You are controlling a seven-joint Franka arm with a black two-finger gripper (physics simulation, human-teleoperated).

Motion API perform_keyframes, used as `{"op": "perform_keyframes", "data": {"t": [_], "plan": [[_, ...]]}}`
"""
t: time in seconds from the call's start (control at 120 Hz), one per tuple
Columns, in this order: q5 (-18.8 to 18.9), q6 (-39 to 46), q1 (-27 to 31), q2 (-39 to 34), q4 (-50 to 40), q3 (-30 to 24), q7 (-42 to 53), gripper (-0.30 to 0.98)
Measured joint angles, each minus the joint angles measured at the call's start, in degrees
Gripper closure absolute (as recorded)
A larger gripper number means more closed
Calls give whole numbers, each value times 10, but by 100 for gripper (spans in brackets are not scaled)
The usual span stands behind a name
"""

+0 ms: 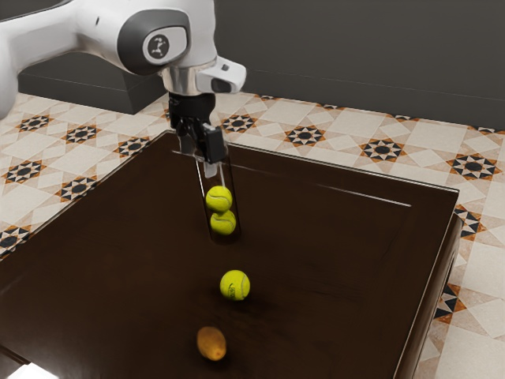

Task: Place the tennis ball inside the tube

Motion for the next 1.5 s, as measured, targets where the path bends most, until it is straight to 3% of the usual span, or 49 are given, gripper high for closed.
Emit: {"op": "perform_keyframes", "data": {"t": [0.15,0.25,0.342,0.533,0.717,0.908,1.083,1.233,1.333,1.5], "plan": [[-13,16,19,3,-50,-16,22,0],[-78,42,8,4,-119,-21,32,0],[-111,100,-10,20,-173,-22,29,0],[-127,214,-11,111,-200,4,2,0],[-129,314,-17,156,-222,31,-17,1],[-130,370,-19,181,-223,42,-32,22],[-130,389,-21,184,-227,43,-42,30],[-125,370,-28,91,-222,37,-53,37],[-116,336,-28,62,-169,35,-59,39],[-38,235,-24,55,-25,38,-68,42]]}}
